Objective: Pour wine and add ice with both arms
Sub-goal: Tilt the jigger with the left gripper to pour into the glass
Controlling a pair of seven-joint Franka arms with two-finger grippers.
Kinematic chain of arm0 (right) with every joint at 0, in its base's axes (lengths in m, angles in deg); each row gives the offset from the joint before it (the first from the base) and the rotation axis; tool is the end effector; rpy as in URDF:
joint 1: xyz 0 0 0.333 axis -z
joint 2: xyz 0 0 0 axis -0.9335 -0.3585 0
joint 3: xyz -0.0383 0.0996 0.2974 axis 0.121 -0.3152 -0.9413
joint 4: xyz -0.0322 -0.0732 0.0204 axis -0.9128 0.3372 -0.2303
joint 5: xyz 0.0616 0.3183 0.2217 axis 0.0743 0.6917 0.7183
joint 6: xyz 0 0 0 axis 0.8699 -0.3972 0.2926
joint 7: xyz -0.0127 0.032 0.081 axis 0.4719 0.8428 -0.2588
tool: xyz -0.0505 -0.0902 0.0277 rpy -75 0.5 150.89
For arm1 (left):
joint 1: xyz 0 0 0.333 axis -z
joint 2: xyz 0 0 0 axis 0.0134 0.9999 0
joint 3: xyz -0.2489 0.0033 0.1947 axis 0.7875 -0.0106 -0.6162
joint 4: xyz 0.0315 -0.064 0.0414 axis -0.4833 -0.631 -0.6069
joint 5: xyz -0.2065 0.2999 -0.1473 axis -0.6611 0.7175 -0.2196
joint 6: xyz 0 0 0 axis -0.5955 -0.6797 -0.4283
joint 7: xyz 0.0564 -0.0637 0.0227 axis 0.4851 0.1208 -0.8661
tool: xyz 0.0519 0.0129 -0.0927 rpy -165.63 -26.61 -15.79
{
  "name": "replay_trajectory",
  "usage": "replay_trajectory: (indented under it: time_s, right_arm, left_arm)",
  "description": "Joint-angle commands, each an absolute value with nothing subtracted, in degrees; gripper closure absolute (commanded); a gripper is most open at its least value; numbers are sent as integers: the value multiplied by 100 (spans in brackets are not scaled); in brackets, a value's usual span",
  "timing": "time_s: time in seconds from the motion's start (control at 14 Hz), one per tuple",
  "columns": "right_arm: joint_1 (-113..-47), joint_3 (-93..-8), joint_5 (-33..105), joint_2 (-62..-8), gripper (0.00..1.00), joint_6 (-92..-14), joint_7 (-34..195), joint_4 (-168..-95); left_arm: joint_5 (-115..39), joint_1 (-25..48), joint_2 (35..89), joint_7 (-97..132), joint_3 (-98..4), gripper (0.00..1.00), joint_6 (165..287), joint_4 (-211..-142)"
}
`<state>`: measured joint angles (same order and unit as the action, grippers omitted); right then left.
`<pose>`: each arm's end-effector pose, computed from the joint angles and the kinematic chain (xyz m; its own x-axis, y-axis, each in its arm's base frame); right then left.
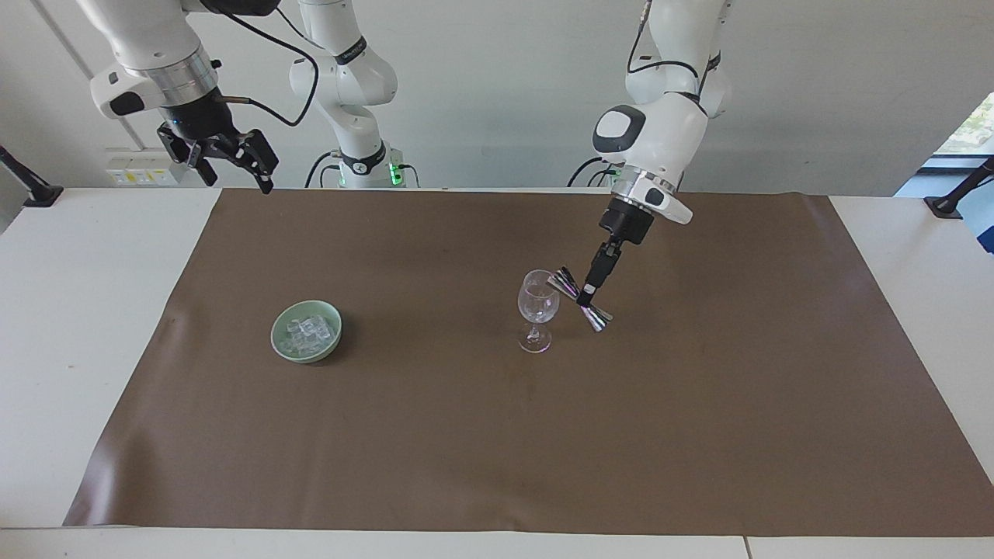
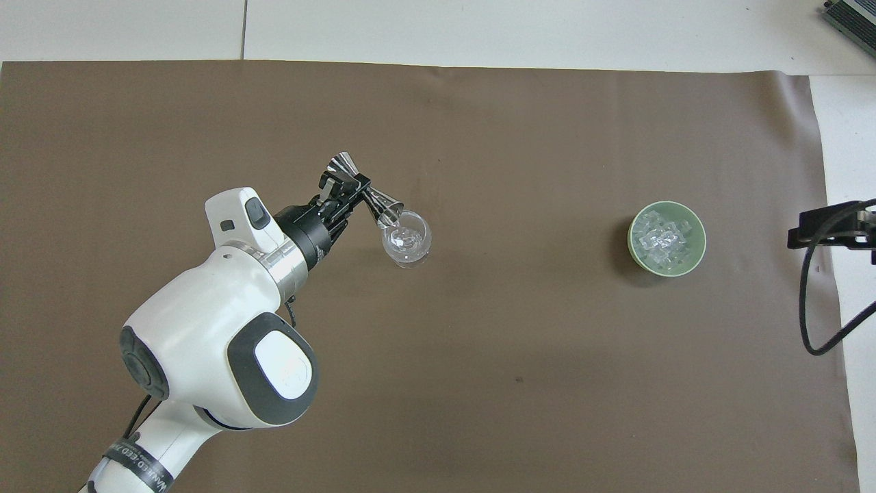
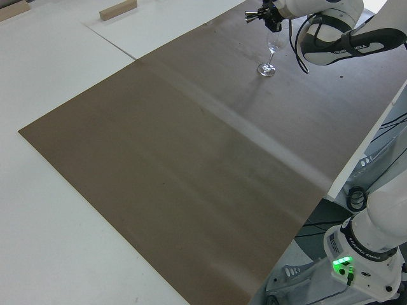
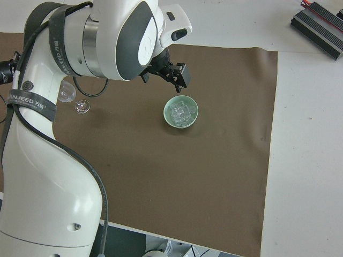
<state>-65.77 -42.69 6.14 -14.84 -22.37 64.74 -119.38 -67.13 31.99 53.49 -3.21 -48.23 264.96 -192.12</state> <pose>0.5211 -0.0314 0.6519 0.9794 -0.2020 -0.0015 -0.2020 -0.9793 -0.0109 0.5025 -0.2679 0.4550 0.5910 0.8061 -0.0300 0.5130 -0.3469 0.7851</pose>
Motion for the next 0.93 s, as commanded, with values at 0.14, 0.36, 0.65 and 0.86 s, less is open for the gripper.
replay_trajectory:
  time_s: [0.14,0.36,0.65,0.86]
  right_arm:
    - [-6583,-4248,650,-1385,0,-2217,6594,-12018]
    - [-6583,-4248,650,-1385,0,-2217,6594,-12018]
    - [-6583,-4239,650,-1385,0,-2217,6594,-12018]
    - [-6583,-4248,650,-1385,0,-2217,6594,-12018]
  left_arm:
    - [-6630,3474,5372,42,-4908,100,27073,-19307]
    - [-6630,3632,5451,192,-4908,100,27441,-19334]
    - [-6630,3711,5478,614,-4908,100,27645,-19395]
    - [-6630,3720,5478,991,-4908,100,27777,-19422]
